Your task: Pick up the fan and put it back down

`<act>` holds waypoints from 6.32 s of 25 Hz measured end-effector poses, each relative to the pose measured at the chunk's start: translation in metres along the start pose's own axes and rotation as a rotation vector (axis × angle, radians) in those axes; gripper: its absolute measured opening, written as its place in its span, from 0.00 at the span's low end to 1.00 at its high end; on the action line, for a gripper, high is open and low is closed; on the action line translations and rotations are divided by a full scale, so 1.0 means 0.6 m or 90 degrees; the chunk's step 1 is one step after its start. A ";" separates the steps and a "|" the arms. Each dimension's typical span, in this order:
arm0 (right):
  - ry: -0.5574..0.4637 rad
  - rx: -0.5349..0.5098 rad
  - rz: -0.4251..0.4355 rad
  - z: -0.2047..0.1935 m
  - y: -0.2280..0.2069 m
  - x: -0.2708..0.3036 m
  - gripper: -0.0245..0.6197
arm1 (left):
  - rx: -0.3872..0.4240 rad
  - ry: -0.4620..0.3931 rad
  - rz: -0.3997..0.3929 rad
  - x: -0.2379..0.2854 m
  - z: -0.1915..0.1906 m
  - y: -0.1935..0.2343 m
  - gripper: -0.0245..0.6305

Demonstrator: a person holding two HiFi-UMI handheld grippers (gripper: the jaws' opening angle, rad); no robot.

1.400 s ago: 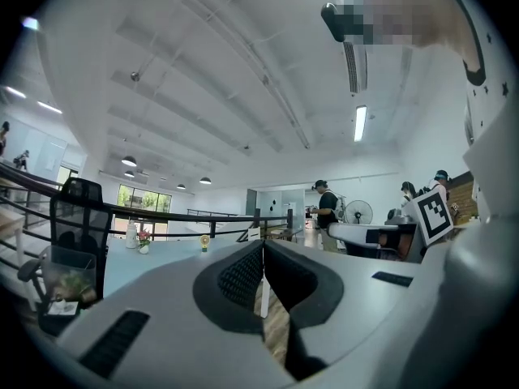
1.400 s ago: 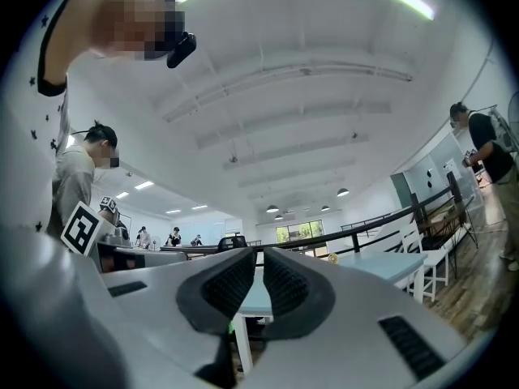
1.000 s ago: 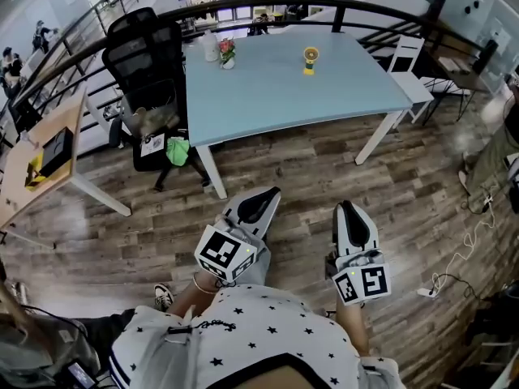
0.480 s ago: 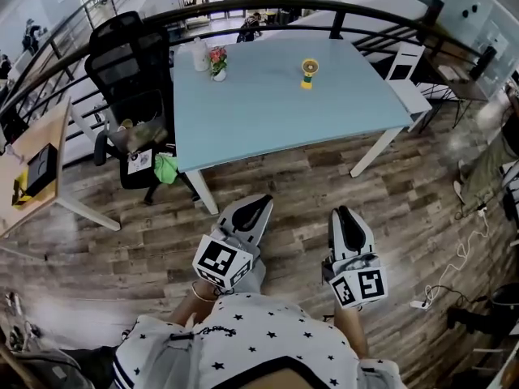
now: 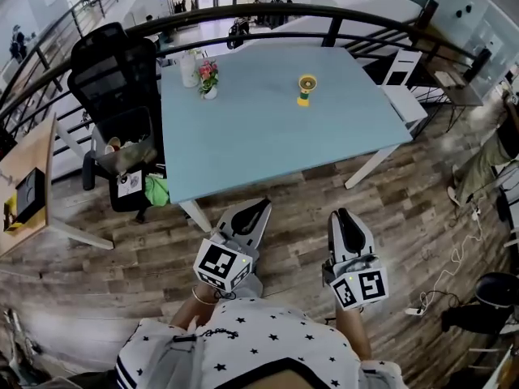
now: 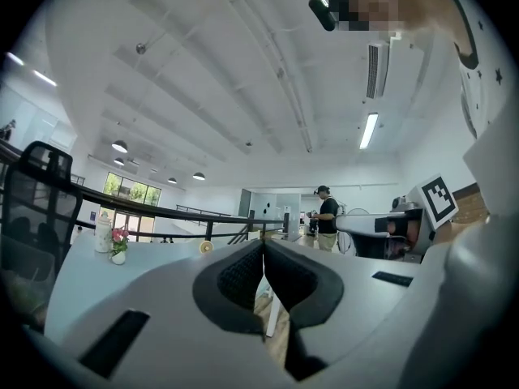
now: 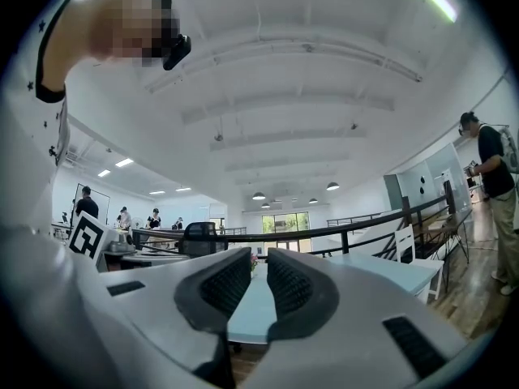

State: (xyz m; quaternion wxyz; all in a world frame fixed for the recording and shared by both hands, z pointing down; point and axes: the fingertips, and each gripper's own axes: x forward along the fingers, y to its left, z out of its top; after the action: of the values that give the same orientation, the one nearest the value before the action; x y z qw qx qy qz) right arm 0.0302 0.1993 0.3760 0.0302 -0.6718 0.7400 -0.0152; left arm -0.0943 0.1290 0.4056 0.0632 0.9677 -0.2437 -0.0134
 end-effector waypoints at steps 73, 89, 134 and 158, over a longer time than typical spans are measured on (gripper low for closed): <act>0.217 0.014 0.020 -0.323 -0.483 0.741 0.29 | -0.015 0.047 0.338 0.445 -0.001 0.421 0.08; 0.265 0.032 -0.115 -0.431 -0.501 0.833 0.34 | -0.037 0.092 0.308 0.444 -0.032 0.514 0.08; 0.179 -0.021 -0.074 -0.329 -0.476 0.880 0.31 | -0.034 0.079 0.359 0.396 -0.018 0.542 0.08; 0.092 -0.060 0.125 -0.064 -0.340 0.819 0.31 | -0.021 -0.025 0.425 0.344 0.057 0.561 0.08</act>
State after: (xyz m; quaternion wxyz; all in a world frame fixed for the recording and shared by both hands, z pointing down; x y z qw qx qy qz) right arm 0.1833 -0.3100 0.4155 -0.0534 -0.5936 0.8025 -0.0261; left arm -0.0727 -0.2663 0.4161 0.0750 0.8327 -0.5485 -0.0148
